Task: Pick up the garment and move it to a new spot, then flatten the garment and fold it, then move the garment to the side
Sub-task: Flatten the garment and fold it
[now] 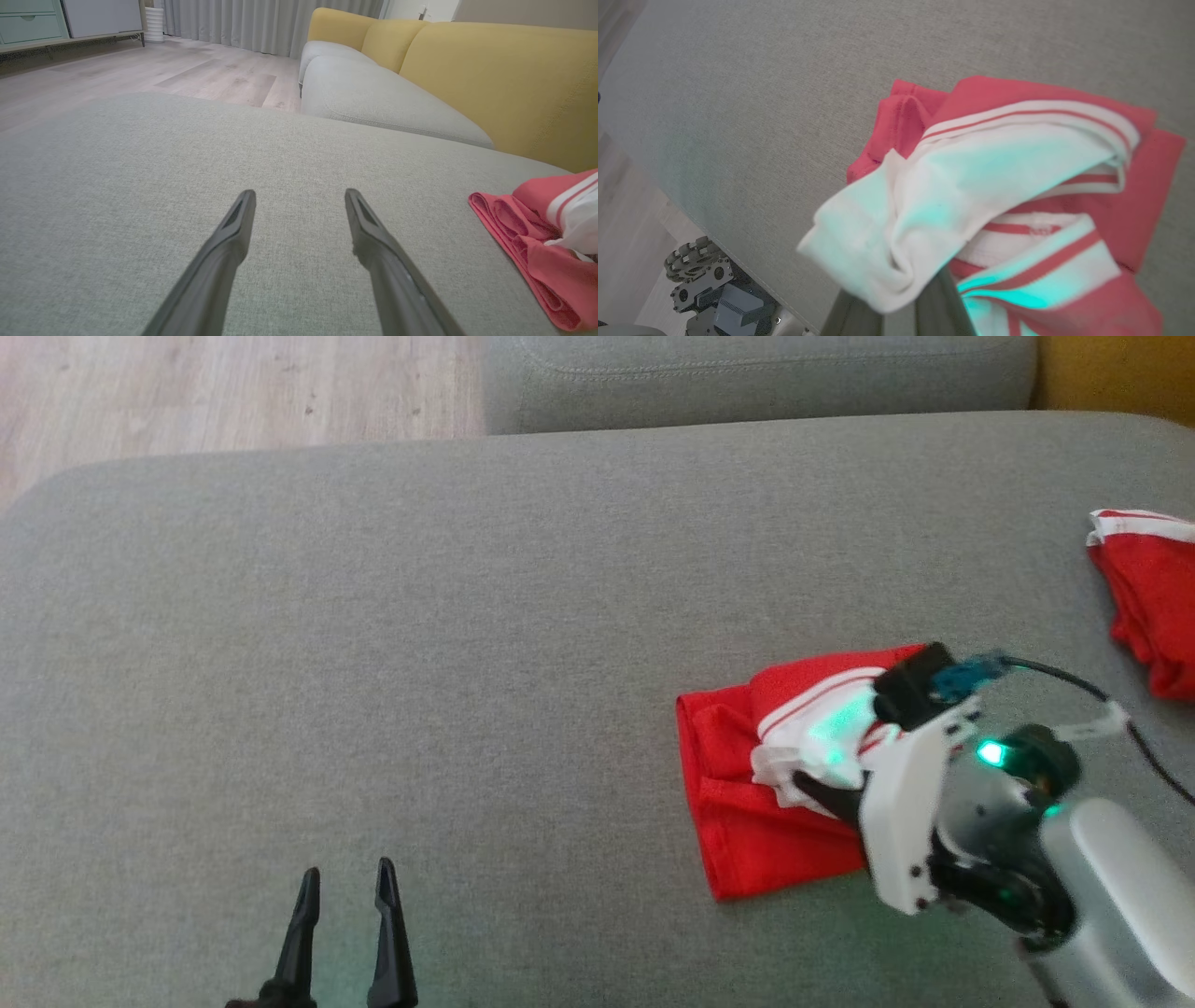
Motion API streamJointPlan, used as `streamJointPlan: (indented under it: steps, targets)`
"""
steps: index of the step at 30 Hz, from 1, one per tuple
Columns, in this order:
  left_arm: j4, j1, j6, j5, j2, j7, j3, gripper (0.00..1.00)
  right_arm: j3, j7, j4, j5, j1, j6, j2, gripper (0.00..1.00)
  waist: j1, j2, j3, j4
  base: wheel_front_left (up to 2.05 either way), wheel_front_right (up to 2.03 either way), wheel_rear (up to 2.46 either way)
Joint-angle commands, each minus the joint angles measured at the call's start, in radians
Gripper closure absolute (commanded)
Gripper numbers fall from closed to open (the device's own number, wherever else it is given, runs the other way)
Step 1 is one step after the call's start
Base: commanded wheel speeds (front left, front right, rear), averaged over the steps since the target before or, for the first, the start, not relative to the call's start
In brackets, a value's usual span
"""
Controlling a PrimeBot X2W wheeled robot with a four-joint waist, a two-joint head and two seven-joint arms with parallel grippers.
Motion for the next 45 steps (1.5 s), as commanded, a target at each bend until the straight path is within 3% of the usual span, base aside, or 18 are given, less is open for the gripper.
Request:
streamJointPlan:
  steps: [1, 3, 4, 13, 21, 25, 32, 40, 41, 43, 45]
  targets:
    - [-0.020, -0.035, 0.000, 0.001, -0.005, -0.008, 0.021, 0.00, 0.034, -0.006, -0.027, -0.015, -0.065, 0.007, 0.012, 0.84, 0.0000, 0.0000, 0.007, 0.007, 0.00, 0.00, 0.00]
    - [-0.017, -0.038, 0.001, -0.001, -0.005, -0.008, 0.020, 0.00, 0.064, -0.014, -0.020, -0.030, -0.086, 0.007, 0.025, 0.17, 0.0000, 0.0000, 0.013, 0.015, 0.00, 0.00, 0.00]
    - [-0.015, -0.040, 0.001, -0.002, -0.005, -0.008, 0.020, 0.00, 0.076, -0.019, -0.015, -0.034, -0.095, 0.007, 0.033, 0.00, 0.0000, 0.0000, 0.014, 0.018, 0.00, 0.00, 0.00]
    - [-0.008, -0.037, 0.009, -0.017, -0.005, -0.008, 0.016, 0.00, 0.157, -0.048, -0.001, -0.036, -0.113, 0.007, 0.084, 0.00, 0.0000, 0.0000, 0.001, 0.041, 0.00, 0.00, 0.00]
    - [-0.009, -0.010, 0.011, -0.019, -0.005, -0.008, 0.034, 0.00, 0.196, -0.094, -0.091, -0.010, -0.051, 0.007, 0.120, 0.00, 0.0000, 0.0000, -0.031, 0.022, 0.00, 0.00, 0.00]
    - [-0.011, 0.004, 0.013, -0.018, -0.005, -0.008, 0.043, 0.00, 0.110, -0.137, -0.155, -0.014, -0.008, 0.007, 0.122, 0.00, 0.0000, 0.0000, -0.053, 0.004, 0.00, 0.00, 0.00]
    - [-0.024, 0.033, 0.016, -0.017, -0.005, -0.008, 0.060, 0.00, -0.129, -0.234, -0.219, -0.069, 0.103, 0.007, 0.115, 0.00, 0.0000, 0.0000, -0.086, -0.029, 0.00, 0.00, 0.00]
    - [-0.034, 0.041, 0.009, -0.013, -0.005, -0.008, 0.068, 0.00, -0.341, -0.443, -0.138, -0.158, 0.225, 0.007, 0.077, 0.00, 0.0000, 0.0000, -0.087, -0.052, 0.00, 0.00, 0.00]
    - [-0.033, 0.039, 0.007, -0.012, -0.005, -0.008, 0.065, 0.00, -0.352, -0.466, -0.117, -0.164, 0.227, 0.007, 0.075, 0.11, 0.0000, 0.0000, -0.083, -0.053, 0.00, 0.00, 0.00]
    - [-0.028, 0.027, 0.000, -0.007, -0.005, -0.008, 0.053, 0.00, -0.346, -0.502, -0.055, -0.154, 0.207, 0.007, 0.063, 1.00, 0.0000, 0.0000, -0.069, -0.047, 0.00, 0.00, 0.00]
    - [-0.025, 0.016, -0.003, -0.004, -0.005, -0.008, 0.045, 0.00, -0.320, -0.506, -0.010, -0.145, 0.168, 0.007, 0.042, 1.00, 0.0000, 0.0000, -0.059, -0.038, 0.00, 0.00, 0.00]
